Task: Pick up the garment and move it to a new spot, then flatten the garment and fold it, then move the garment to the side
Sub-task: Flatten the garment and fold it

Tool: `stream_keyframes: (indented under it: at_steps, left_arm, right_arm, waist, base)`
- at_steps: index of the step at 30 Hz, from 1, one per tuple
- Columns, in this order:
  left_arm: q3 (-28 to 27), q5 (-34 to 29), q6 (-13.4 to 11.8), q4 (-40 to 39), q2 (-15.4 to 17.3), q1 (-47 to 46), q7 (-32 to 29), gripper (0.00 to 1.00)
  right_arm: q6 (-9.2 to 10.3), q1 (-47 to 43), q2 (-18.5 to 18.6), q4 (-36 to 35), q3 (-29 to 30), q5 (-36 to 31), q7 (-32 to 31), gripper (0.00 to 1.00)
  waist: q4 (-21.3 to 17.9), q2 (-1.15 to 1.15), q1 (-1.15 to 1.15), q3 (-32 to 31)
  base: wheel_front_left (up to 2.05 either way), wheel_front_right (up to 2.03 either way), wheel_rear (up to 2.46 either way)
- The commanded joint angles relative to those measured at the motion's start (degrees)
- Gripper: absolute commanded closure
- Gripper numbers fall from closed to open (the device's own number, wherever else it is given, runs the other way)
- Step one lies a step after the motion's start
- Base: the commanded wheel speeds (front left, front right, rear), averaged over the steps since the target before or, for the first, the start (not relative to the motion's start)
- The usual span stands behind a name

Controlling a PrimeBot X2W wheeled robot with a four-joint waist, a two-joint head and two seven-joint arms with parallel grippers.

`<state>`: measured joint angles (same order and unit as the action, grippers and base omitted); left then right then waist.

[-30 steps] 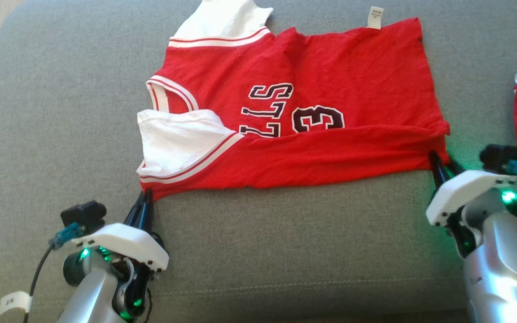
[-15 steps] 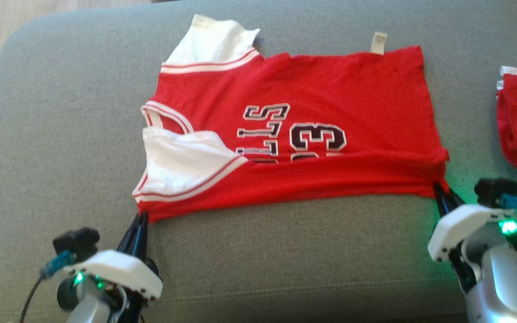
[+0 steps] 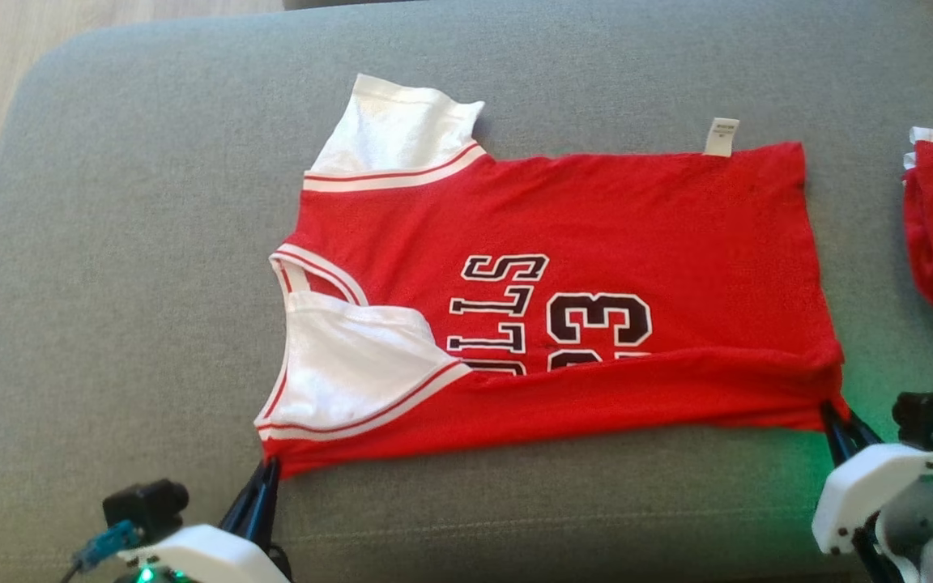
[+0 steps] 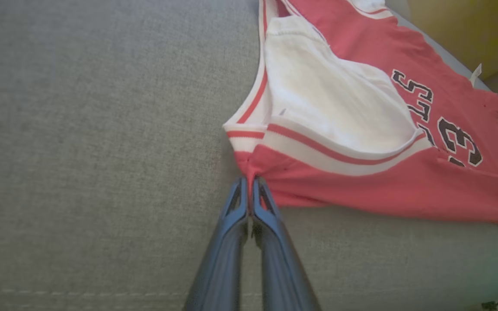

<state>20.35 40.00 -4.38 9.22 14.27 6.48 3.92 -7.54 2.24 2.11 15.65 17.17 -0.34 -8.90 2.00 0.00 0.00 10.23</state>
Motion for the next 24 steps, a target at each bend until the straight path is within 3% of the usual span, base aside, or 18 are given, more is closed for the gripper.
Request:
stream_keyframes:
  at_steps: [1,3,4,5,6,8,13,17,21,24]
  left_arm:
    - [-1.9,0.3,-0.7,-1.7,1.3,-0.9,-0.2,1.00]
    - [-1.8,0.6,-1.1,-1.7,0.7,-1.0,-0.4,1.00]
    - [-1.7,0.6,-1.1,-1.7,0.5,-1.2,-0.3,1.00]
    - [-1.5,0.7,-1.2,-1.6,0.2,-1.4,-0.3,1.00]
    - [-1.4,0.8,-1.2,-1.6,0.0,-1.7,-0.4,0.71]
    - [-1.4,1.1,-1.5,-2.1,-0.7,-2.6,-0.3,0.00]
    - [-2.5,1.2,-2.9,-4.3,-0.3,-2.4,-0.5,0.00]
    - [-4.4,-0.8,-5.3,-9.3,2.8,-3.9,-1.3,0.00]
    - [-5.8,-2.8,-6.2,-14.5,7.0,-11.5,-5.5,0.00]
    - [-5.4,-3.7,-4.8,-15.4,10.1,-21.0,-11.2,0.00]
  right_arm:
    - [0.05,-0.8,0.8,-3.4,-1.1,0.7,-1.5,1.00]
    - [0.05,-2.0,0.8,-5.4,-1.2,1.0,-3.0,1.00]
    - [0.05,-2.3,0.8,-6.1,-1.2,1.1,-3.6,0.76]
    - [0.05,-2.6,0.8,-6.7,-1.2,1.3,-4.1,0.24]
    - [0.05,-2.8,0.8,-7.4,-1.1,1.6,-4.5,0.00]
    - [0.05,-3.2,0.8,-10.4,-0.4,2.2,-5.0,0.00]
    - [0.05,-4.4,0.8,-16.2,0.7,2.5,-5.4,0.00]
    - [0.05,-4.5,0.8,-22.2,0.7,3.6,-4.8,0.00]
    - [0.05,-3.9,0.8,-24.7,-2.2,5.7,-4.9,0.00]
    - [0.05,-2.8,0.8,-24.6,-4.7,5.6,-4.9,0.00]
  waist:
    - [0.2,0.00,0.00,0.2]
    - [0.3,0.00,0.00,0.3]
    - [0.3,0.00,0.00,0.3]
    - [0.3,0.00,0.00,0.4]
    - [0.3,0.00,0.00,0.5]
    - [0.2,0.00,0.00,1.1]
    - [-0.6,0.00,0.00,1.6]
    - [-1.5,0.00,0.00,1.9]
    - [-2.3,0.00,0.00,2.9]
    - [-3.1,0.00,0.00,4.6]
  base:
    - [0.00,0.00,0.00]
    - [0.00,0.00,0.00]
    - [0.00,0.00,0.00]
    - [0.00,0.00,0.00]
    - [0.00,0.00,0.00]
    - [0.00,0.00,0.00]
    - [0.00,0.00,0.00]
    - [0.00,0.00,0.00]
    - [0.00,0.00,0.00]
    - [0.00,0.00,0.00]
